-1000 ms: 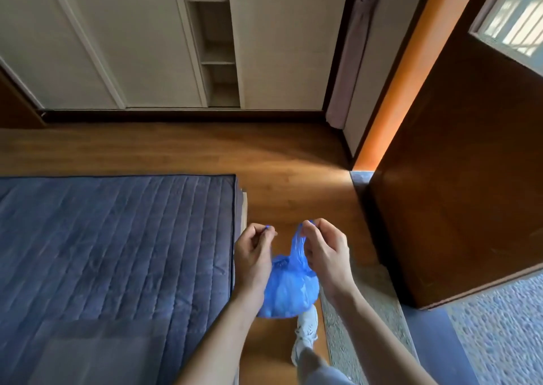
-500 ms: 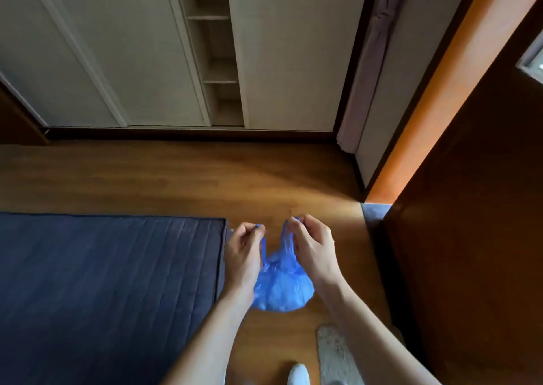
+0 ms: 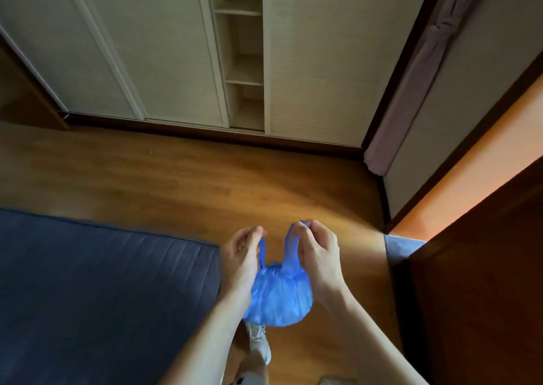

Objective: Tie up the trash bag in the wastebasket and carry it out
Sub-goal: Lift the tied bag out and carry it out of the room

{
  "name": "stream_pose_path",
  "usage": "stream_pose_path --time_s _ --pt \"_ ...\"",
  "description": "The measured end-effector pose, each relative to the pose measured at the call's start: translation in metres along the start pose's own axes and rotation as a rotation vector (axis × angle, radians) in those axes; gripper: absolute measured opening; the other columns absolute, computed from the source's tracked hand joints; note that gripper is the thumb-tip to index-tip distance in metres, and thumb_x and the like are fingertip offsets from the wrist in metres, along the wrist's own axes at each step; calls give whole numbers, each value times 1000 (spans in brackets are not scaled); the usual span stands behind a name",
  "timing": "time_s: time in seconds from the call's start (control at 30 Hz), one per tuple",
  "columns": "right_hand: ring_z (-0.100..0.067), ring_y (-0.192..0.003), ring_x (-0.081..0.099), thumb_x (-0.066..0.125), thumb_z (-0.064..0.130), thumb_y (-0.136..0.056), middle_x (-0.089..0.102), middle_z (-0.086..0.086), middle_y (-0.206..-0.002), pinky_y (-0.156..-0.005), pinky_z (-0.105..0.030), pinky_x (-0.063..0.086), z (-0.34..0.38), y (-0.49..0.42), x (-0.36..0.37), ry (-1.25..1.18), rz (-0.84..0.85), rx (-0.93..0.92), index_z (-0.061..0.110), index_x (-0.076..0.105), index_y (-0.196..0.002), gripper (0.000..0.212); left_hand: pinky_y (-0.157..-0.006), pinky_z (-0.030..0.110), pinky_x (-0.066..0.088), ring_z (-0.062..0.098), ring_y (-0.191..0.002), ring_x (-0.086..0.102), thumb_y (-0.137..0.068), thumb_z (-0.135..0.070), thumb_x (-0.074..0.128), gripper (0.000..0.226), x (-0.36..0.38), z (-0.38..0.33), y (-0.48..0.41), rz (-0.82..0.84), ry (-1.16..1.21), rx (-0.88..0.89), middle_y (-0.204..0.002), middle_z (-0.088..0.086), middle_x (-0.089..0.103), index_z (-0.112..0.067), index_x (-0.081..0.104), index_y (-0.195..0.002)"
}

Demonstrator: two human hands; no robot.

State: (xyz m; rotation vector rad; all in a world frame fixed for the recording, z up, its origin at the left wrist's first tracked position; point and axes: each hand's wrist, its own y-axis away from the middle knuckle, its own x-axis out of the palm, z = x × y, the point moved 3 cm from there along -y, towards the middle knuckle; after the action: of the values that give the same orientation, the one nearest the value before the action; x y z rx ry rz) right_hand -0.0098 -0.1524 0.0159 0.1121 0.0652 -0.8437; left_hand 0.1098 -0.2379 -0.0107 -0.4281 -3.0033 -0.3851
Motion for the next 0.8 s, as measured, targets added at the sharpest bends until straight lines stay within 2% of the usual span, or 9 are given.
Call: stream_pose_path --time_s 0.07,0.17,0.2,0.3,0.4,0.57,0.67,0.73,0.8 --pt "-18 -54 35 56 29 -88 41 1 -56 -52 -31 30 -1 -31 15 -3 9 22 -2 52 -75 33 -70 39 42 24 -74 56 -89 -27 67 19 4 -1 -36 -7 5 -27 -74 7 61 -15 73 -75" --pt "-17 -51 37 56 26 -84 43 8 -50 -49 -28 31 6 -79 39 26 20 48 5 54 -69 26 -67 39 37 22 -72 48 -87 -29 66 36 9 -13 -88 -7 22 -23 -72 10 51 5 59 -78" --pt "-16 -50 38 56 26 -83 44 9 -49 -49 -27 31 10 -95 48 43 29 48 7 55 -67 25 -67 38 38 22 -71 49 -84 -31 66 39 10 -19 -105 -10 30 -21 -72 10 51 6 58 -77" --pt "-14 -49 39 55 27 -82 45 10 -48 -47 -26 32 22 -143 76 78 40 49 9 57 -66 23 -65 36 42 24 -70 50 -87 -23 66 31 10 -32 -157 -4 81 -52 -68 13 53 -11 61 -59" --pt "-14 -51 36 55 29 -80 42 7 -51 -49 -29 31 30 -189 106 60 46 30 -1 56 -73 30 -67 35 43 21 -69 52 -82 -21 67 27 11 -48 -205 -48 104 -27 -62 6 57 -25 67 -55" --pt "-18 -56 31 57 30 -83 36 -2 -57 -49 -29 27 33 -245 142 31 91 16 -6 51 -76 37 -69 30 44 8 -66 57 -84 -22 65 25 13 -64 -256 -96 57 23 -62 -8 67 -29 72 -61" --pt "-19 -56 31 57 31 -83 36 -5 -58 -49 -30 26 31 -286 157 12 106 25 -7 50 -77 39 -68 33 44 12 -66 57 -78 -31 63 18 23 -68 -296 -131 34 -11 -59 -11 66 -28 71 -62" --pt "-19 -53 31 57 32 -83 37 -5 -56 -47 -28 26 29 -314 163 10 116 43 -5 52 -77 38 -62 34 39 13 -59 51 -81 -27 66 21 32 -69 -323 -178 30 -55 -51 -13 59 -26 70 -60" --pt "-18 -49 31 58 32 -83 37 1 -52 -46 -28 27 27 -347 168 -7 134 60 1 54 -73 34 -64 33 40 13 -60 50 -86 -19 67 28 43 -73 -352 -219 39 -65 -52 -12 57 -25 70 -59"
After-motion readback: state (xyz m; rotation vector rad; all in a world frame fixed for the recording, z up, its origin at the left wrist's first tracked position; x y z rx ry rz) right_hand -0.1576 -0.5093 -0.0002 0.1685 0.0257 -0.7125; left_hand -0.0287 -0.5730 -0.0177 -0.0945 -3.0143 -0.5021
